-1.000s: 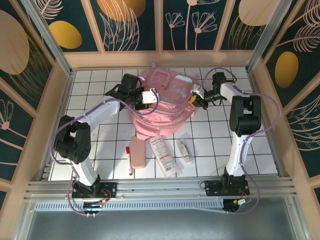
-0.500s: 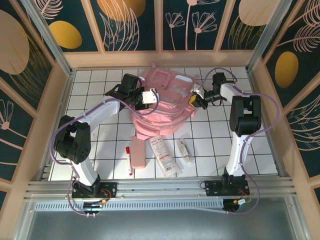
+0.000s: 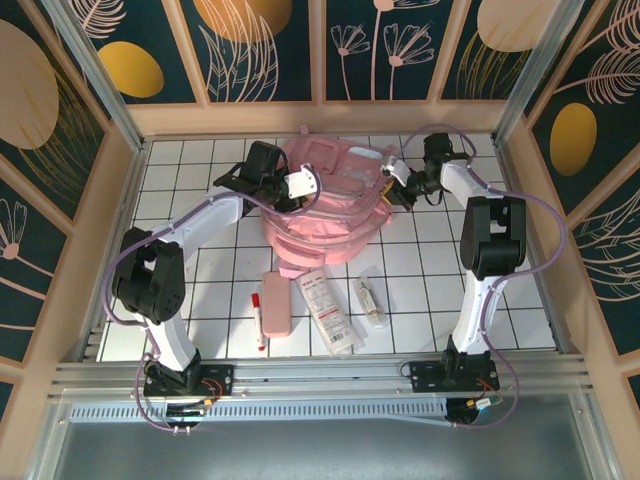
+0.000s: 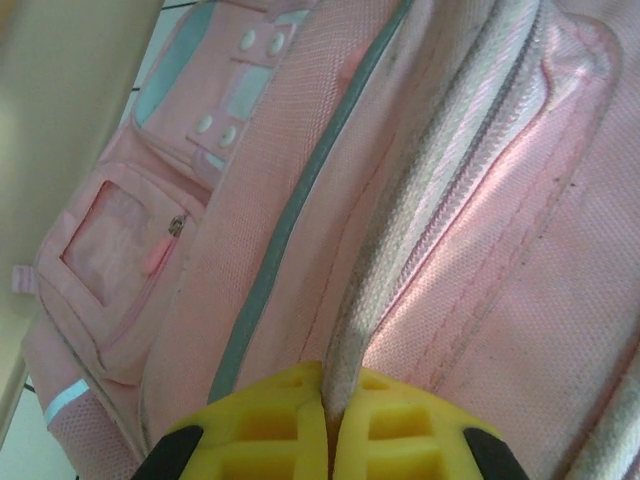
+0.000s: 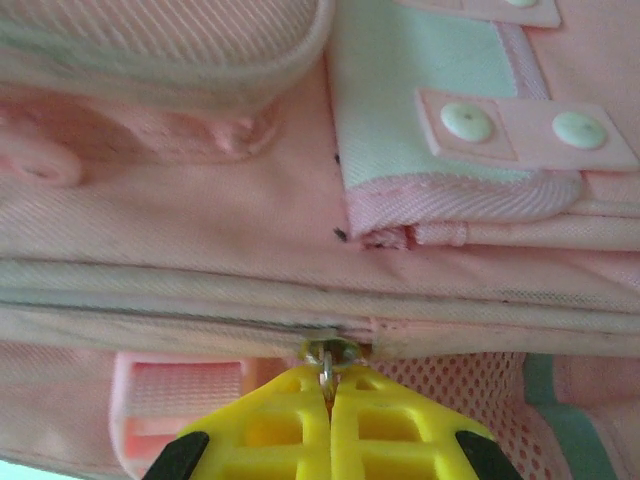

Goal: Pack books, pencil case, and school supplies into a backpack

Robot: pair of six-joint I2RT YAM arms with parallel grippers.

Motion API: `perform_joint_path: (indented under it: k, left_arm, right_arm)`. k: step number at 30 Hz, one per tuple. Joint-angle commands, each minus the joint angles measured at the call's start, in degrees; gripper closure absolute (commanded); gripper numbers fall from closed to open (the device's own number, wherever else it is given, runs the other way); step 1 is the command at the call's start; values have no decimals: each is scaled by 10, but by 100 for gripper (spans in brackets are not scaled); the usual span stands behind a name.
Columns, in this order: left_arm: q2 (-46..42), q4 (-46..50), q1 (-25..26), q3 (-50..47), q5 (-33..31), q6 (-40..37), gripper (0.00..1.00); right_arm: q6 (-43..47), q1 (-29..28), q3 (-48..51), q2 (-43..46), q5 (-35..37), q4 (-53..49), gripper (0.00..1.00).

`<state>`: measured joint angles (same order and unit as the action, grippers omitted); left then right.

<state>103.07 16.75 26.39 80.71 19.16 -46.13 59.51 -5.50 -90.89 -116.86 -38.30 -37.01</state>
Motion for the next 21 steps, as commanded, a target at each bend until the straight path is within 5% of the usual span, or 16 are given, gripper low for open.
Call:
perform_joint_path:
  k: [1,17,21]
  left_arm:
    - [15,1,-4,49,-32,76,100]
    - [26,17,1,58,-53,129,100]
    - [26,0,1,57,-58,159,100]
  right_arm:
    - [-59,-18,-6,48,48,-75,100]
    - [-87,-132,25,137,-9,-160,100]
    - [-165,-159,41,147,-46,-112,100]
